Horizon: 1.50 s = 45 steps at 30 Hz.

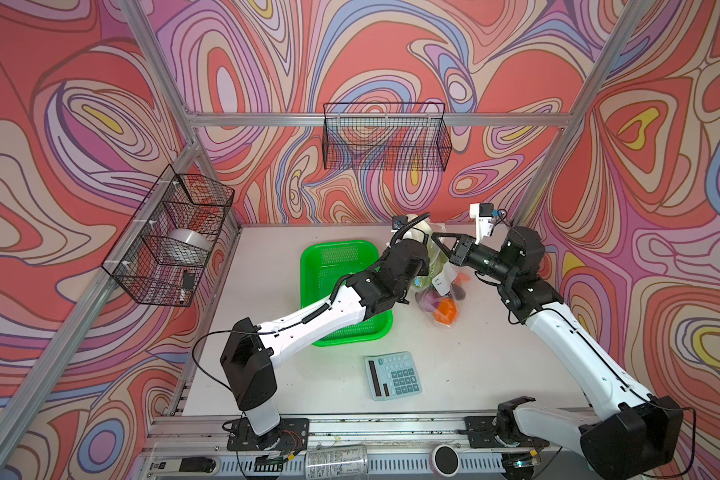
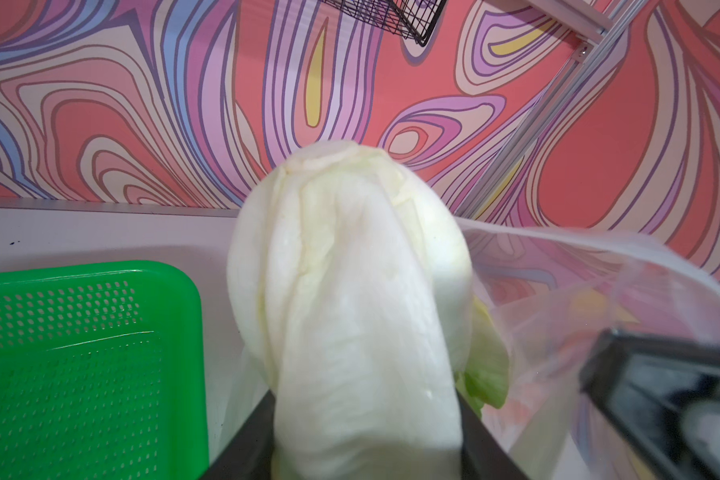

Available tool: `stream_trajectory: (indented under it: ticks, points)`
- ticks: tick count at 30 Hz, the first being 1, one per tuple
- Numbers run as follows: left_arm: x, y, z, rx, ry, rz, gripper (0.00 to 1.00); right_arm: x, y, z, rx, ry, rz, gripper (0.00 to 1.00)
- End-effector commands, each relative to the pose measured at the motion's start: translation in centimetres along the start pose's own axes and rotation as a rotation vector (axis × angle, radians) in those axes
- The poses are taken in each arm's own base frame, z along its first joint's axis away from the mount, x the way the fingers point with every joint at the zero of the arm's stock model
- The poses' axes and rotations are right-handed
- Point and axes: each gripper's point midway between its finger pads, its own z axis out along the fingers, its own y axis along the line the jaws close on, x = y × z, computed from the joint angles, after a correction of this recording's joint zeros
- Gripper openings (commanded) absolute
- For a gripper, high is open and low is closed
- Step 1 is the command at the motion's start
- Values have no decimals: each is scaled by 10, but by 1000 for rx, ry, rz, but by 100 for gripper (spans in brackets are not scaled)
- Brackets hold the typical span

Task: Place the food in the zip-top bag and seal the zipper
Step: 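Press the lettuce into the bag while the right gripper shifts the bag edge, then push the lettuce deeper with the left gripper while the right gripper holds the bag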

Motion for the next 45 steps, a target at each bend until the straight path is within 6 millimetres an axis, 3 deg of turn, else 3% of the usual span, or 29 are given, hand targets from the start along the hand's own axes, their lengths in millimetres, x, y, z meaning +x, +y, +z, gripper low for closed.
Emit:
stream_trajectory:
  ticks: [1,9,14,17,20,24,28,31,37,45]
  points:
    - [-1,0,-1,-16,6,33,98,-7,11,-4,-42,-35,-38,0]
    - [-37,11,-39,37,-93,39,100,-2,3,-7,4,-21,-50,0]
    - [-44,53,-41,105,3,-96,100,4,1,-11,14,-12,-40,0]
    - [-38,74,-35,142,66,-175,99,6,1,-13,21,-7,-41,0]
    - [-32,79,-36,189,107,-200,94,7,-1,-14,33,-3,-42,0]
    - [-20,79,-36,249,179,-234,80,8,-3,-15,48,1,-49,0]
    - [8,75,-28,300,300,-289,66,11,-6,-15,54,6,-46,0]
    - [26,75,-16,279,381,-317,65,14,-9,-14,64,12,-38,0]
    - [43,76,5,231,456,-345,61,14,-10,-15,69,7,-40,0]
    - [55,69,16,254,508,-383,45,16,-11,-17,72,11,-43,0]
